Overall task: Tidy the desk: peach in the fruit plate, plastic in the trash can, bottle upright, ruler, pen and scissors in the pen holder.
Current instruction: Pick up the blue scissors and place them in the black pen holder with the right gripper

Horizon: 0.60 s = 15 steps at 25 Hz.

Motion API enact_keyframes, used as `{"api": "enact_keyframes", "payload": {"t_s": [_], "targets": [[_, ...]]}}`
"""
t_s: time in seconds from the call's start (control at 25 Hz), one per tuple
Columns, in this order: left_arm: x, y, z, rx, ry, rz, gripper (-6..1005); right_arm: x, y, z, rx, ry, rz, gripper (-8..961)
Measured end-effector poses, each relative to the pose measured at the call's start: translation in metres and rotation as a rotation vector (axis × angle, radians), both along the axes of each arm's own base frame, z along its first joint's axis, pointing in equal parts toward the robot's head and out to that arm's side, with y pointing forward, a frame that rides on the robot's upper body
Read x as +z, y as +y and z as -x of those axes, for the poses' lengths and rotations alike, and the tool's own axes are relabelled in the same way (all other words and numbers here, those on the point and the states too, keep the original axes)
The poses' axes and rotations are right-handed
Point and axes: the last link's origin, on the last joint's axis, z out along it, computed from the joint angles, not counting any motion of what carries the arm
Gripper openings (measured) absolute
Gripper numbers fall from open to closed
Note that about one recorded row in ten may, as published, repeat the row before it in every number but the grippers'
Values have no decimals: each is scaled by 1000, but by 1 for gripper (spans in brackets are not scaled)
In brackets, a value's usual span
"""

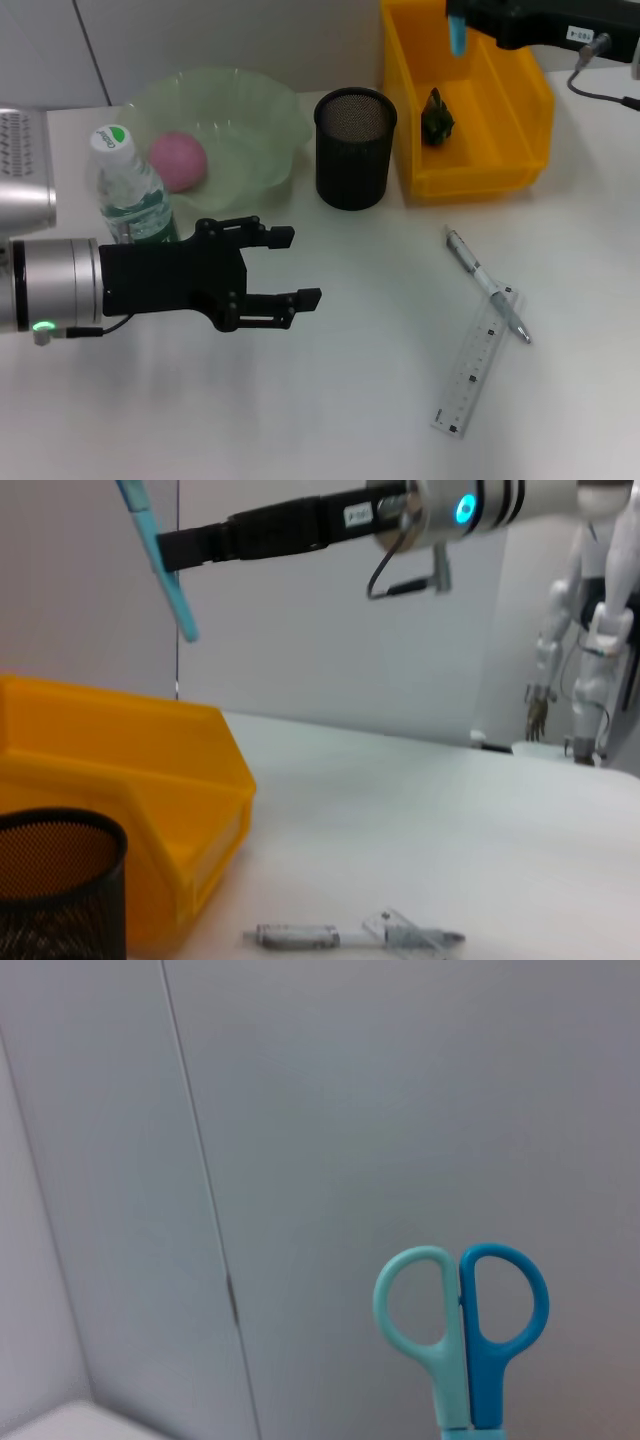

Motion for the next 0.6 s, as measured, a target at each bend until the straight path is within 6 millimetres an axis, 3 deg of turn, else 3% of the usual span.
{"api": "enact_keyframes", "payload": {"t_s": [0.44,0.6], "targets": [[-14,-11,19,43,-84,-46,814,-35,7,-12,60,85,-54,210],[-17,-13,22,47,-74,-50,814,-59,10,-13,69,96,-37,210]]}}
